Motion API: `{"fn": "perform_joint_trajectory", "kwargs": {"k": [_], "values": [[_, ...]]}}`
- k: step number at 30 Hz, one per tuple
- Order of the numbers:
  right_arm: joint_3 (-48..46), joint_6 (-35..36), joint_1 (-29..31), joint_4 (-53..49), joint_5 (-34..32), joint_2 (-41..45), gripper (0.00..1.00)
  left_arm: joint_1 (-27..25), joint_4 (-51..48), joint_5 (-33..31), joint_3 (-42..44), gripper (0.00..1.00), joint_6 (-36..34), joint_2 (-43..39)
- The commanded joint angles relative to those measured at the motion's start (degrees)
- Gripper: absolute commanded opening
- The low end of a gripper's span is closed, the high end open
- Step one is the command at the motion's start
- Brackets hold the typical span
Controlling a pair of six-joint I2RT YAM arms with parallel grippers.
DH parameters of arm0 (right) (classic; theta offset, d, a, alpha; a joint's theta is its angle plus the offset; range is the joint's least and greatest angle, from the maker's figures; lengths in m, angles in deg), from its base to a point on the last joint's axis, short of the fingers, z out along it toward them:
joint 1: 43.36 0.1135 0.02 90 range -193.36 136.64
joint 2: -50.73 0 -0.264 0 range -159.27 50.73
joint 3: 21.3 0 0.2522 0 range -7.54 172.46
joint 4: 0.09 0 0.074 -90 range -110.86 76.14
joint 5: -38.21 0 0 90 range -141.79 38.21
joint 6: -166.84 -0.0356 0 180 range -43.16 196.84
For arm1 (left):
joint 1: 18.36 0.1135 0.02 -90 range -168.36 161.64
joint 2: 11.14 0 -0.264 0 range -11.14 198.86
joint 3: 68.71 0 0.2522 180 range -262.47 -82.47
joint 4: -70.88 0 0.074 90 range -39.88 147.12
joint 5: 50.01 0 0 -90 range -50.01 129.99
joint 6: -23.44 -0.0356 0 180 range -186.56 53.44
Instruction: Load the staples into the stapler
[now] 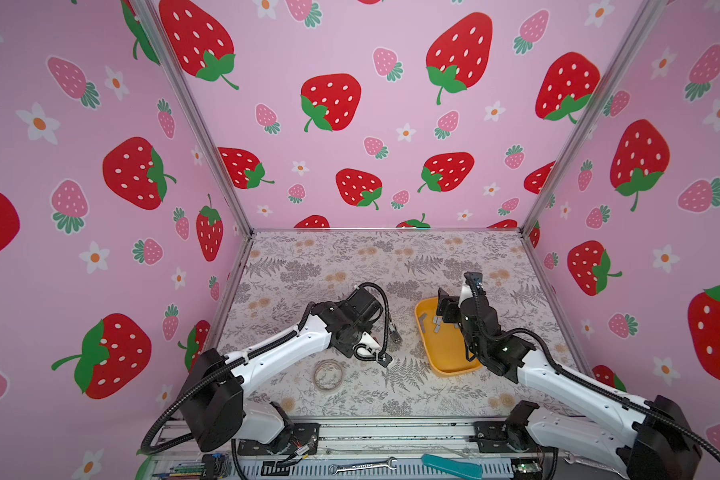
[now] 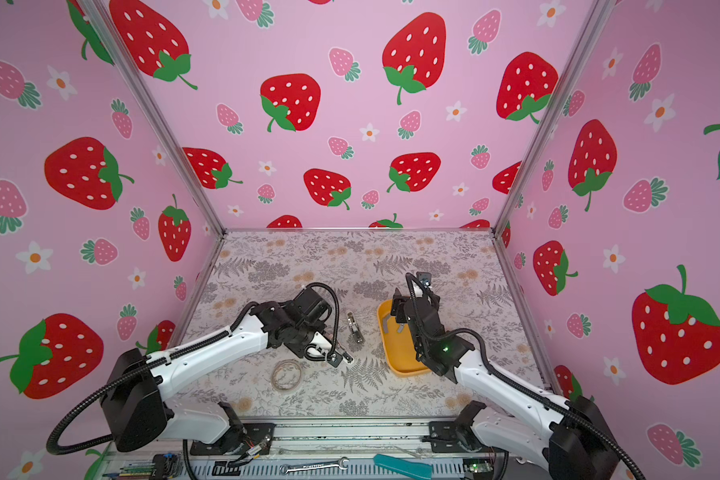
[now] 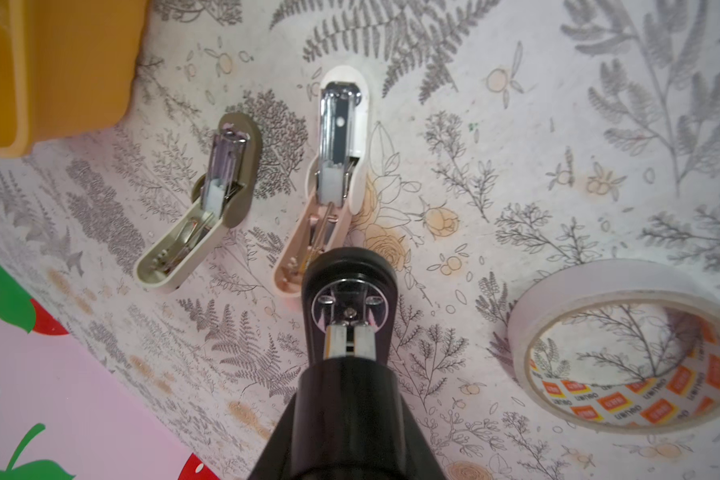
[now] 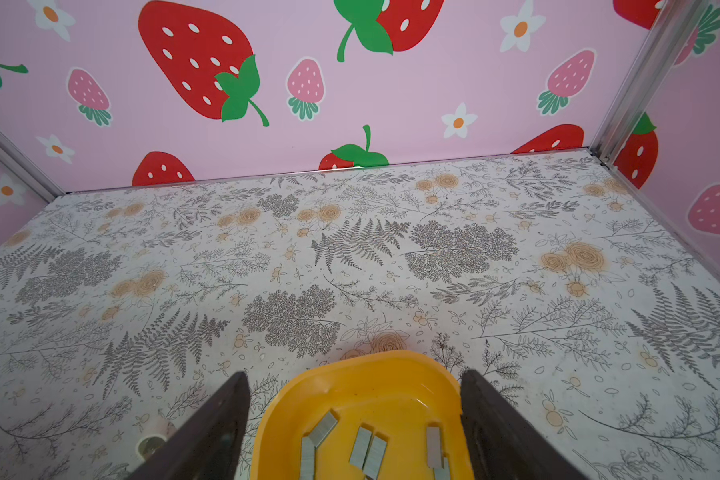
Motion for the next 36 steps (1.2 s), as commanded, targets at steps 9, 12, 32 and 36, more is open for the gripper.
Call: {"fn": "perform_joint_trajectory", "kwargs": {"k": [9,12,32,36], "values": [[-0.2,1.8,-0.2,3.3,6.1,2.4,0.87,0.5,9.4,6.0,-0.5,0.00,9.1,-9.3],[-1.8,4.5,-0.2,7.5,13.6,3.6,0.84,0.1,17.8,9.3,4.0,0.00,11.3,-14.4],[-4.4,9.5,4.0,18.3,36.7,6.3,0.79,2.1,21.9,22.2,1.5,0.00,23.8,-15.7],[-3.7,9.6,4.8,18.2,37.1,4.4,0.79,3.4,24.7,22.4,1.3,0.00,27.8,-15.8]]}}
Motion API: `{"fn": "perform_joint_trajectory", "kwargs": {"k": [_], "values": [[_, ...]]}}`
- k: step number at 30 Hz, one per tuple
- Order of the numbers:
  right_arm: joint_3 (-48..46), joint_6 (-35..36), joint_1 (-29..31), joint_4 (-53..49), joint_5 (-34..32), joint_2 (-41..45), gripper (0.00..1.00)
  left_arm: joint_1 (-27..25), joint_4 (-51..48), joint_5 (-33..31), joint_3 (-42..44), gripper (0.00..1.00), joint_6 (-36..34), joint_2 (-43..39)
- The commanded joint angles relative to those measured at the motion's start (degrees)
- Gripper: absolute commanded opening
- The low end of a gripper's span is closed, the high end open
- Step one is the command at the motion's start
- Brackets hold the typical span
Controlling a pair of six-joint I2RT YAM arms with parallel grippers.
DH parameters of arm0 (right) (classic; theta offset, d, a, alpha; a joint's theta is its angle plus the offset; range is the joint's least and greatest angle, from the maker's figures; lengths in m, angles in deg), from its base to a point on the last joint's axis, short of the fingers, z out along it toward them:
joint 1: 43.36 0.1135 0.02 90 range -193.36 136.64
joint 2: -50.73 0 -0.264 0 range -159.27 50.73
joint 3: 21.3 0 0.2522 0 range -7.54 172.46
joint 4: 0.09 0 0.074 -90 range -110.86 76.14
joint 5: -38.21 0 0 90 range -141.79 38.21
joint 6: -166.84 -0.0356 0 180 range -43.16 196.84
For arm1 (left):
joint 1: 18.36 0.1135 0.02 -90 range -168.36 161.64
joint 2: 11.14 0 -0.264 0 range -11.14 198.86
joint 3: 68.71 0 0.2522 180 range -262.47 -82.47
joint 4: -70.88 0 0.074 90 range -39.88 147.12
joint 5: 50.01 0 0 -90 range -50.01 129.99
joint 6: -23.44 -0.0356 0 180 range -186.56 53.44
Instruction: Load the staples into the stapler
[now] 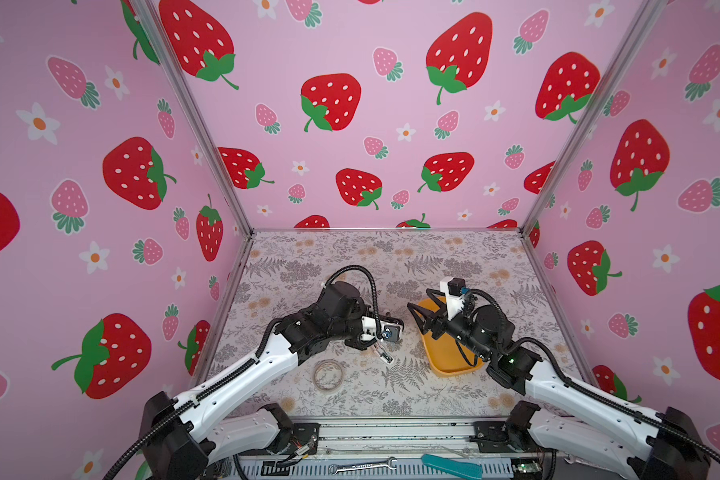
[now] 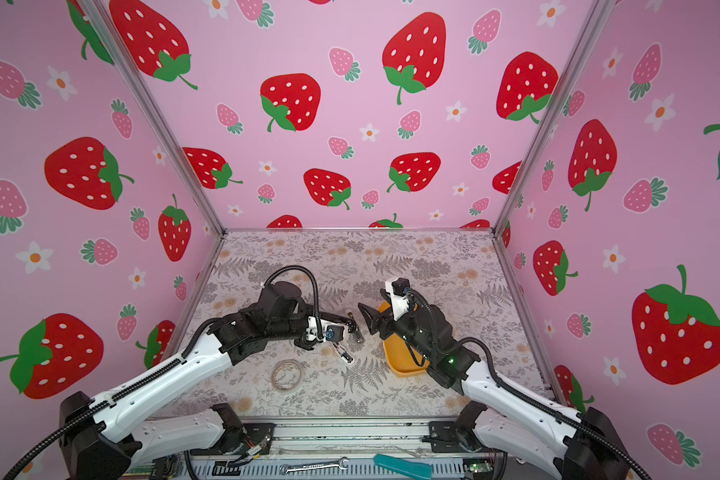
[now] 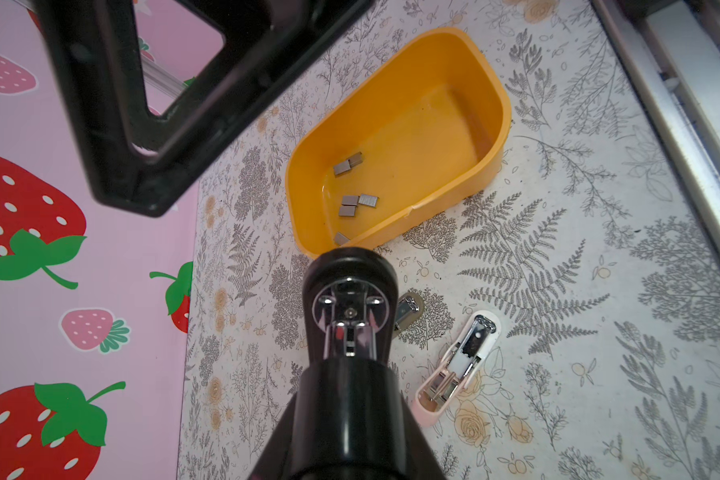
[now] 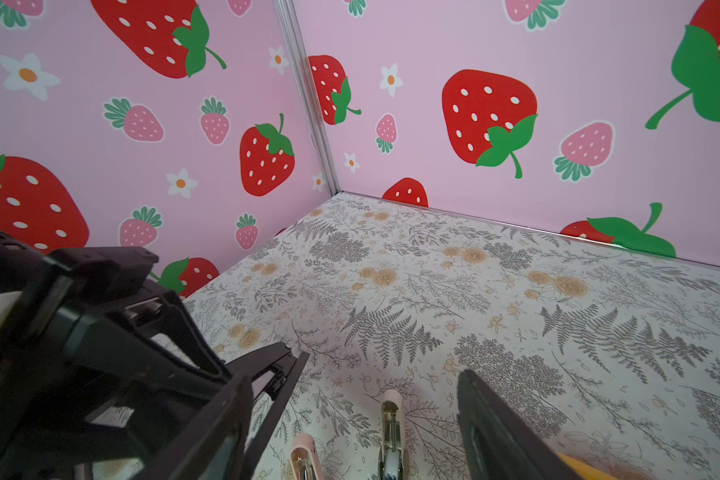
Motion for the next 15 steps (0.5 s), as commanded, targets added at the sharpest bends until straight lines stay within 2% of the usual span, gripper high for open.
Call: {"fn": "perform_joint_trajectory", "kwargs": {"k": [1,7,11,15], "values": [[0.7,1.1,0.8,1.7,2.3,-1.6,0.78,1.0,6.1,1.1,-3.5,0.00,4.7,-1.1],[2.3,1.4,2.9,0.9,2.4,-3.5,0.77,2.1,5.4,0.7,-8.4,0.00,14.0,1.5],[3.0,0.6,3.1,-0.4,1.2,-4.2,0.77,2.6,2.0,4.8,-10.2,0.00,13.4,2.9],[3.8,-0.4,3.1,-1.6,-0.6,-4.7,0.76,2.6,5.9,5.0,-7.9,0.00,13.8,1.9]]}}
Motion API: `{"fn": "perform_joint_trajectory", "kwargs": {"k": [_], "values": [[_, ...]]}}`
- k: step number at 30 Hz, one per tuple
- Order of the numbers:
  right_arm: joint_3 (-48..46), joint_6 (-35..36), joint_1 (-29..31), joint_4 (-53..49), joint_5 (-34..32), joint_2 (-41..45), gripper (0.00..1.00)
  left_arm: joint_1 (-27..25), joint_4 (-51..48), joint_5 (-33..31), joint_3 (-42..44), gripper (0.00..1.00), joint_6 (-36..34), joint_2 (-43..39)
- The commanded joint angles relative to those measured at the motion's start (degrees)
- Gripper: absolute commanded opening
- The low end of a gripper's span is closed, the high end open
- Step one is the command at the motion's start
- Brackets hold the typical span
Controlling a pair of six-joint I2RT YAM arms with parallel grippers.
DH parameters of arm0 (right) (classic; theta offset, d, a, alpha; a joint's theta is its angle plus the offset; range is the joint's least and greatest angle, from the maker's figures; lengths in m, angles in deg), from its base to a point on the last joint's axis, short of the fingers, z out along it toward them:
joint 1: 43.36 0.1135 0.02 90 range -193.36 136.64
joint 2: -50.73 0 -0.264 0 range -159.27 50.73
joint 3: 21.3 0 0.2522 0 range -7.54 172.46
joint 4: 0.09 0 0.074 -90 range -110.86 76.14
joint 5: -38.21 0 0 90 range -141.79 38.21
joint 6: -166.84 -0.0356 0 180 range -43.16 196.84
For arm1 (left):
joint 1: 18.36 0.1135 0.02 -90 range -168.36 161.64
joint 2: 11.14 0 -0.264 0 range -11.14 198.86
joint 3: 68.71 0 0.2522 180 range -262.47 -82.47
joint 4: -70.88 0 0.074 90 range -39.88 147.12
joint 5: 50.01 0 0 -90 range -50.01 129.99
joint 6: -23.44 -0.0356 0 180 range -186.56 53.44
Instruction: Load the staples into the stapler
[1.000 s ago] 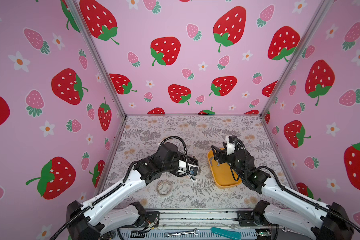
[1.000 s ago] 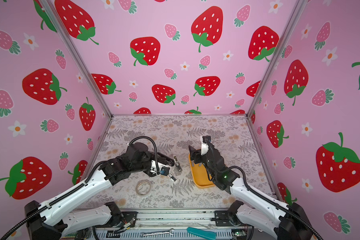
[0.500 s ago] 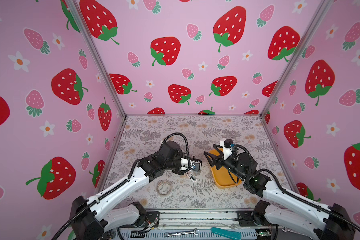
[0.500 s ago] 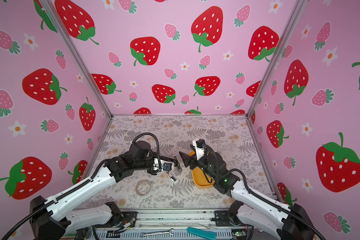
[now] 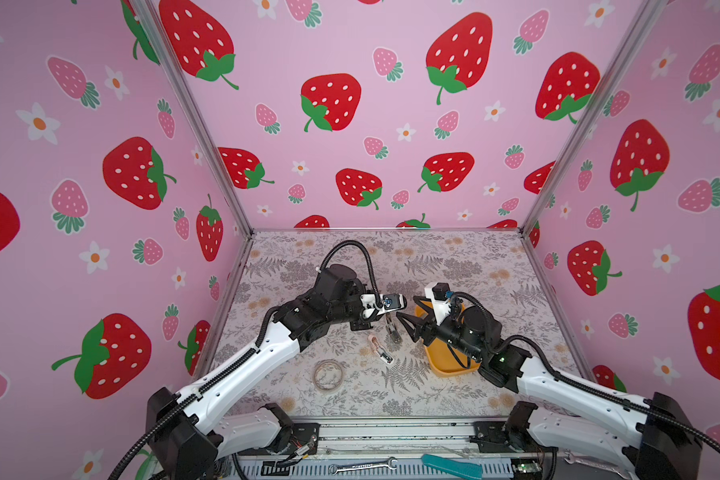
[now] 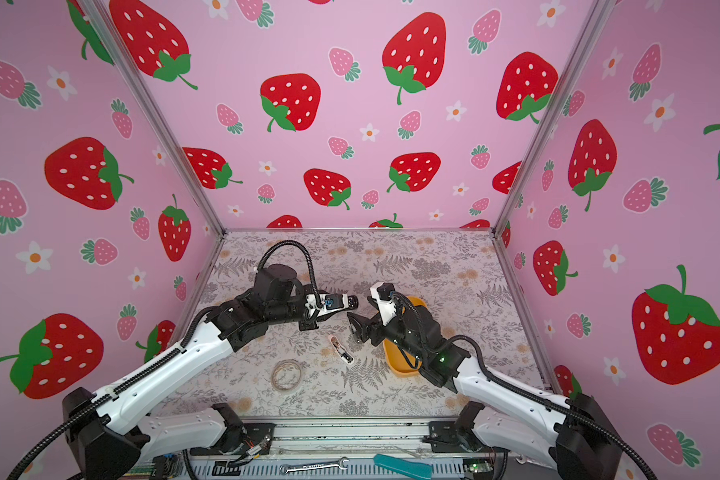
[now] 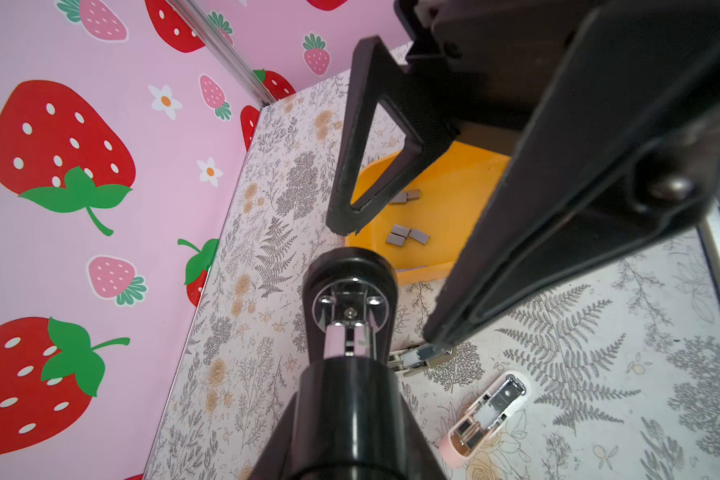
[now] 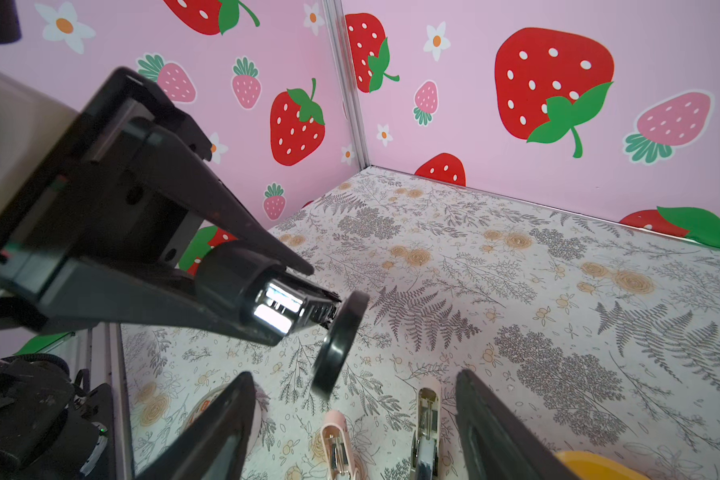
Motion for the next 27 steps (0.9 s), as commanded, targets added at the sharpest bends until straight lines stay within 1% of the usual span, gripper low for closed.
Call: {"fn": "perform_joint_trajectory", "kwargs": {"k": [1,4,6,9,12,15,18,20,23,27], "values": [[2.0,-0.9,0.2,-1.0,-1.8,-0.3,0.75,0.1,4.8,2.6,-0.7,0.00,1.4,-1.6],[1.8,-1.2,0.2,-1.0,-2.7,-0.4,0.71,0.1,4.0,2.8,-0.7,0.00,0.5,-1.6],[1.8,-1.9,0.2,-0.9,-2.7,-0.4,0.68,-0.5,2.3,2.4,-1.1,0.00,-1.3,-1.1],[2.1,-3.0,0.2,-1.1,-2.8,-0.5,0.62,-2.3,1.5,-1.6,-0.8,0.00,-3.8,-0.5],[2.2,-3.7,0.2,-1.2,-3.5,-0.8,0.59,-2.6,3.4,-4.2,-0.3,0.00,-3.2,-0.8],[2.2,-4.6,0.2,-1.2,-3.9,-2.1,0.56,-2.8,4.7,-5.4,-0.2,0.00,-1.8,-1.1],[3.1,-5.8,0.2,-1.6,-3.0,-3.7,0.52,-4.2,5.0,-6.7,-0.3,0.00,-1.7,-1.3],[3.4,-6.8,0.2,-2.0,-3.2,-4.2,0.47,-5.0,5.0,-7.6,-0.2,0.00,-2.1,-1.5],[2.7,-8.0,0.3,-1.6,-3.8,-3.9,0.44,-5.3,5.5,-7.8,0.0,0.00,-2.0,-2.1],[2.0,-9.3,0.2,-1.2,-4.1,-3.3,0.37,-5.9,3.8,-5.8,0.1,0.00,-3.5,-2.0]]}}
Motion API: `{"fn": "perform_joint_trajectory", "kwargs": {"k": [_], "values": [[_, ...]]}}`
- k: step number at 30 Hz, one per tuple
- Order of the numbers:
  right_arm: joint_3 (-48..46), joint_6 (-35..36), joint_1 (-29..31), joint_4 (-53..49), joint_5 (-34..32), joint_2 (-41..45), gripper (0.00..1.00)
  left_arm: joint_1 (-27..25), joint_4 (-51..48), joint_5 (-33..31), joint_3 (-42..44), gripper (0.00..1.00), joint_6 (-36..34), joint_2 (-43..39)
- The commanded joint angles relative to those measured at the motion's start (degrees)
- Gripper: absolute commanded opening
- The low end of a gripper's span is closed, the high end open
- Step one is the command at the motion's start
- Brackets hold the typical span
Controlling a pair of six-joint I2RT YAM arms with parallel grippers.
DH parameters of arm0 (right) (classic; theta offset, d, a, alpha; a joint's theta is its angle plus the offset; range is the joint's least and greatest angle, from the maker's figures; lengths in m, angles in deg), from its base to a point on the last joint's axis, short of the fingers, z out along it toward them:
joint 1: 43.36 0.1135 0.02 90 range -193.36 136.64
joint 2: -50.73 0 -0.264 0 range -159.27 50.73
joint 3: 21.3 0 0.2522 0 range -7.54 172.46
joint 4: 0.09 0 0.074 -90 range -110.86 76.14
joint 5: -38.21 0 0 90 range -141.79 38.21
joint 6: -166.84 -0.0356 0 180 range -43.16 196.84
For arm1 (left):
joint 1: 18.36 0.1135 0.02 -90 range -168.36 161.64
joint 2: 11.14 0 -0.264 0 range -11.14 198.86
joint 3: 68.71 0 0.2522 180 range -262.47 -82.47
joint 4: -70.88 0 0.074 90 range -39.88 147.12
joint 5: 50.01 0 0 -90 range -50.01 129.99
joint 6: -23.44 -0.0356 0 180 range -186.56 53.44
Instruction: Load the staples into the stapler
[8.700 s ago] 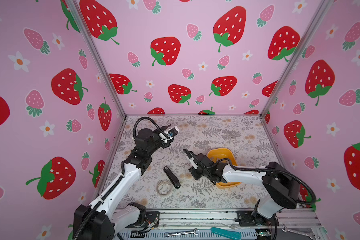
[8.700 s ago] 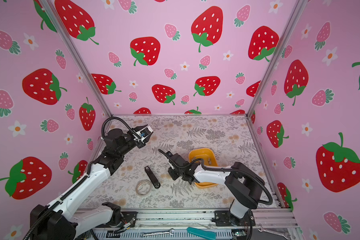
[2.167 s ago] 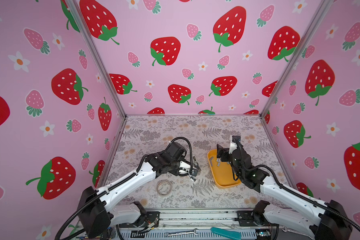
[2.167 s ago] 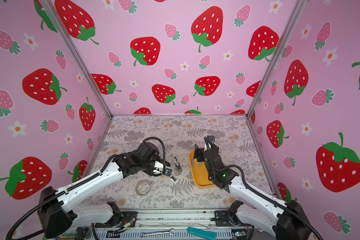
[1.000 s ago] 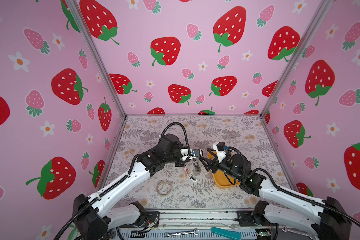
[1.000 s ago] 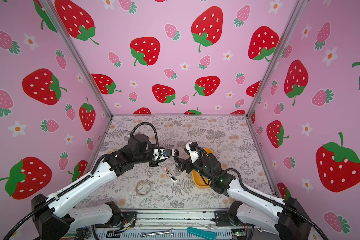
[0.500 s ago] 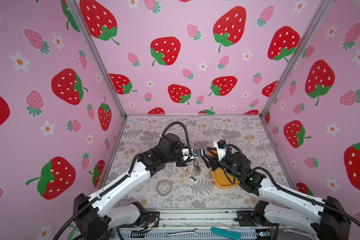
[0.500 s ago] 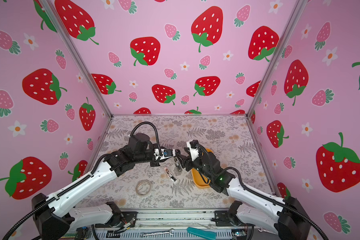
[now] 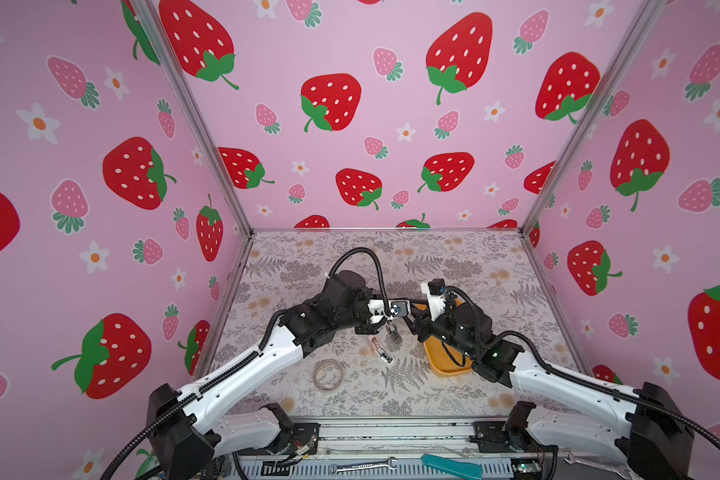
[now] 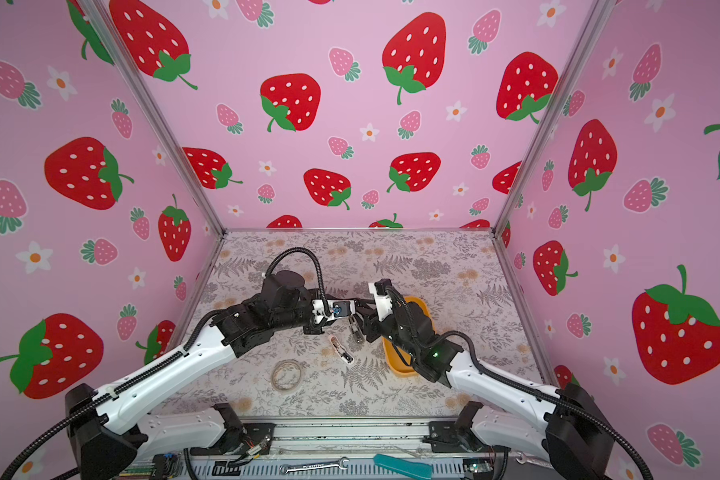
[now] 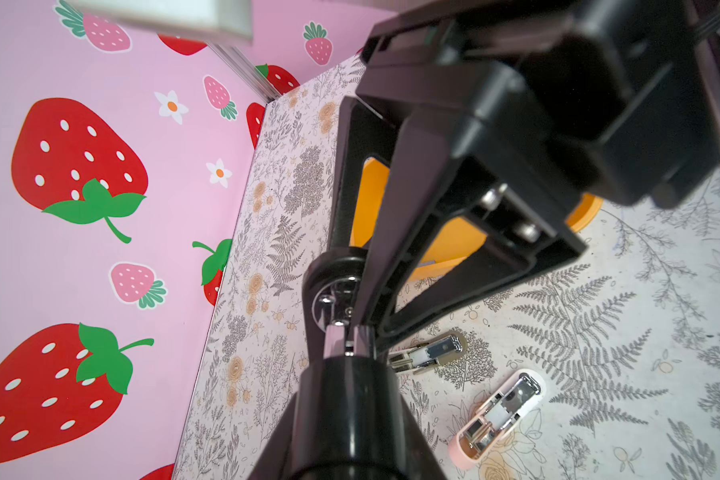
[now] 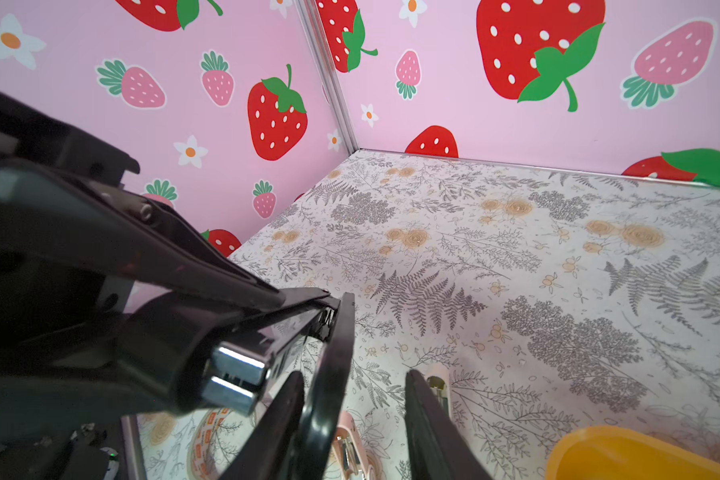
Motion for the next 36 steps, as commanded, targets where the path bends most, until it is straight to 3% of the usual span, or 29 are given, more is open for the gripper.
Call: {"fn": "perform_joint_trajectory", "kwargs": {"k": [1,11,24,31,36], "values": [[0.1,-2.3,-0.3,0.2,-1.8,0.7,0.36,-1.2,2.4,2.5,-0.3,0.00,-2.3,-1.8],[-1.3,-4.8,-0.4,0.0,-3.8,2.6,0.23,-2.4,-0.4,2.3,-1.9,0.00,-2.8,-0.1],[-2.7,-7.4,-2.8,-1.6,-8.2,2.1,0.04,-1.3,-8.0,7.1,-6.1,0.00,-2.8,-0.4],[-4.1,-8.3,-5.3,-1.6,-8.8,2.6,0.00,2.1,2.6,11.9,-0.8,0.00,1.6,-4.9],[-4.0,-8.3,-5.5,-1.5,-8.6,2.4,0.00,1.9,-3.9,12.8,-6.5,0.00,2.1,-1.7]]}}
